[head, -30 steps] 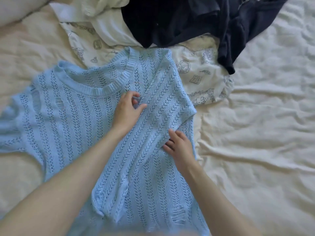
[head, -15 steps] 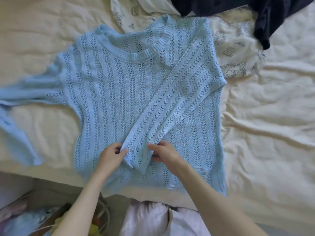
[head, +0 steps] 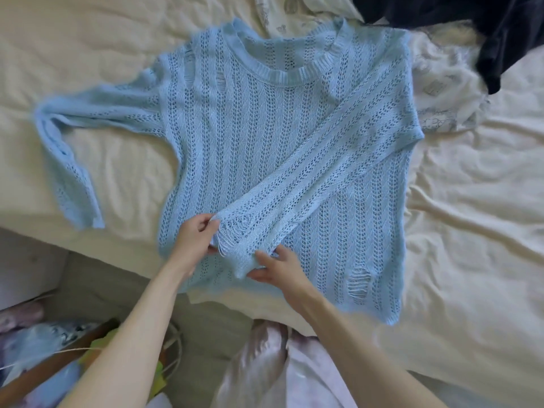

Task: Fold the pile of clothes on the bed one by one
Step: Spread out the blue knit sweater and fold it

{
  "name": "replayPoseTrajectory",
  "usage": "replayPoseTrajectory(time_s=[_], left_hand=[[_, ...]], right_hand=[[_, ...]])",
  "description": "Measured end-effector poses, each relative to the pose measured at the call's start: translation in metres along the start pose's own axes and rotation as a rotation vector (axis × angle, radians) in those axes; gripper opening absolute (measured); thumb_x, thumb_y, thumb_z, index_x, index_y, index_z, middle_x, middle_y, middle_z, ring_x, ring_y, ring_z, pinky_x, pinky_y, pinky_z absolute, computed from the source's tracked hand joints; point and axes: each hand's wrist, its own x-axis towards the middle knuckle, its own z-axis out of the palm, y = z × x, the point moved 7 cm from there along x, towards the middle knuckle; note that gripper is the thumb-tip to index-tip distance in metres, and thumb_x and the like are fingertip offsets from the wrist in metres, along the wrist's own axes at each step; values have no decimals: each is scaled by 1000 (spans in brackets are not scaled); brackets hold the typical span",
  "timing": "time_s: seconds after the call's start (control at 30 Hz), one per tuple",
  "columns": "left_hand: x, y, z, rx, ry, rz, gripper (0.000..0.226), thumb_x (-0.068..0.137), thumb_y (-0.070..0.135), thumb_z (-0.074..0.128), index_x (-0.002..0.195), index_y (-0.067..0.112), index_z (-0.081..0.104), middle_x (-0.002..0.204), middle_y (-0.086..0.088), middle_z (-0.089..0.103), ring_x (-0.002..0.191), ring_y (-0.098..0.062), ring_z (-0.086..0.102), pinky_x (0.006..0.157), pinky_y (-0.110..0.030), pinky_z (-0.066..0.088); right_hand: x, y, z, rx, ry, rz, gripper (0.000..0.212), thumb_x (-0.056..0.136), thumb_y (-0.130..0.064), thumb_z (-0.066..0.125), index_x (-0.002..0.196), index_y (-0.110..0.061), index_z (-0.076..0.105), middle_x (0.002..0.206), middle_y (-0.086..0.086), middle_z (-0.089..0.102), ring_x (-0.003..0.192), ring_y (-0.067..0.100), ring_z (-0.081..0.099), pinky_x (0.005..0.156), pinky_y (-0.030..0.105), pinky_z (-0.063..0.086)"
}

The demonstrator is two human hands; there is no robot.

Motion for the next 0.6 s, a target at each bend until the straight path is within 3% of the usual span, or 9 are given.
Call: replayPoseTrajectory(time_s=[0.07,0.13,0.17,0.23,0.33,0.4,0.47,0.6], left_hand=[[-5,2,-14,20,128,118,9,94,20,55,101,20,61,88,12,62,81,-4,61,73,-21,49],[-12,3,-24,29,223,204,6,92,23,59,88,26,61,79,10,62,59,5,59,56,-14,47],[-13,-1,-28,28,246,212,8,92,23,60,86,28,61,77,6,62,48,3,57,52,-18,48],[-9,-9,-32,46,249,172,4,92,19,59,93,23,60,83,-3,62,42,-4,55,57,-29,51],[-4,-19,-40,76,223,86,12,94,14,55,106,17,55,99,-7,60,62,-13,59,76,-39,51],[-6,-22,-51,98,268,80,18,94,16,54,111,17,55,99,-2,58,79,-20,60,82,-39,49],[-11,-25,-66,105,337,89,23,93,16,54,116,16,56,96,3,56,89,-19,56,79,-32,46],[-14,-40,-106,163,426,50,30,93,13,53,123,9,54,115,-6,57,98,-19,55,85,-30,41]], right_hand=[[-4,2,9,5,-49,-11,9,95,-17,53,102,-13,57,78,-5,73,68,13,71,73,25,55],[-5,5,14,-27,-56,14,8,96,-19,52,95,-12,57,76,-5,72,68,12,70,70,24,52],[-6,6,15,-79,-33,33,12,97,-20,51,94,-10,58,80,-1,73,67,12,69,67,23,51],[-6,2,7,-344,82,8,23,97,-23,50,100,-4,62,91,9,72,67,14,65,65,26,49],[-12,-18,-5,-853,285,-227,28,97,-29,48,107,-7,63,98,11,70,88,25,63,78,36,50],[-19,-32,-1,-1086,338,-426,31,98,-30,47,117,-9,60,112,10,64,106,28,55,89,38,43],[-21,-41,9,-1272,331,-556,37,98,-32,45,129,-12,53,130,8,54,124,28,43,100,40,35],[-2,-52,41,-1539,194,-556,51,101,-40,33,148,-23,26,158,3,15,146,22,6,116,46,6]])
